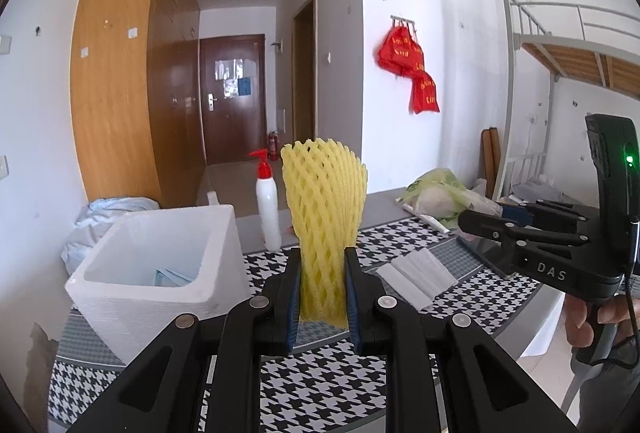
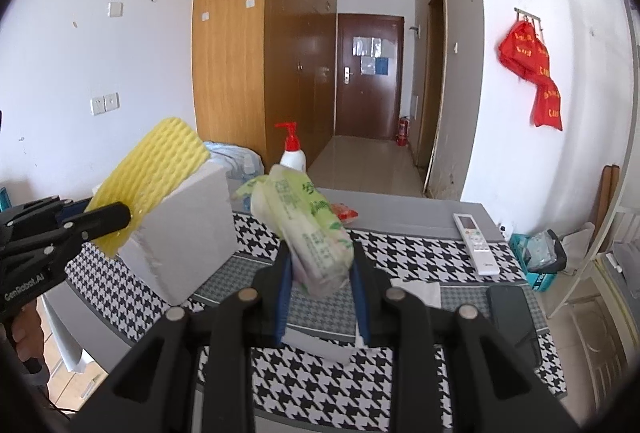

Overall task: Organize soft objects
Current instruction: 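Lift the yellow net sleeve with the left tool while the right tool lifts the packet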

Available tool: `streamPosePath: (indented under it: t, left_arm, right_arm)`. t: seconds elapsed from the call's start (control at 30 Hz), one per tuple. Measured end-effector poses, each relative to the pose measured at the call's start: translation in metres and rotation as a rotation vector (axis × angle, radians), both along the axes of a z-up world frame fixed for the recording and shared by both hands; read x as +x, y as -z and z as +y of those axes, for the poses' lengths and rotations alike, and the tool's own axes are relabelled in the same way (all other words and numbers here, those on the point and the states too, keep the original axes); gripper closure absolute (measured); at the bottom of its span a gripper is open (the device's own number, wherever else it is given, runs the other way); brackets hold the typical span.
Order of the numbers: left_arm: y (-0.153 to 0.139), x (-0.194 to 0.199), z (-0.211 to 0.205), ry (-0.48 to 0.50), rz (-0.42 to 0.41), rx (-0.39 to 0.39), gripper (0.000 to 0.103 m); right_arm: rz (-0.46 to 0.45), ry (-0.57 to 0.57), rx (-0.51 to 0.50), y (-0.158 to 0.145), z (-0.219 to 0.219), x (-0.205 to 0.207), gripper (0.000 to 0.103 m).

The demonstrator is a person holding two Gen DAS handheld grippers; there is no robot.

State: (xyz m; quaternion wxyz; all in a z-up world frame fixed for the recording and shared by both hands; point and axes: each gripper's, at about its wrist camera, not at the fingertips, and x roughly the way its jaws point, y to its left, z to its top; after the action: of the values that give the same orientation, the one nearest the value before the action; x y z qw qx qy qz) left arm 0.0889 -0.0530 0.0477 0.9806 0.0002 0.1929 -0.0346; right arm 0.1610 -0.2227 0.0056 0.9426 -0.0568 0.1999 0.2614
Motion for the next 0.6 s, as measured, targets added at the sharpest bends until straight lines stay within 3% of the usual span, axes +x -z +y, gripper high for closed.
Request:
streamPosePath:
  t: [0.6]
  left_arm:
    - [-0.006, -0.026, 0.030, -0.044, -0.078, -0.013, 0.083]
  right_arm:
    - [-0.087, 0.037, 0.070, -0.006, 0.014, -0.040, 0.072]
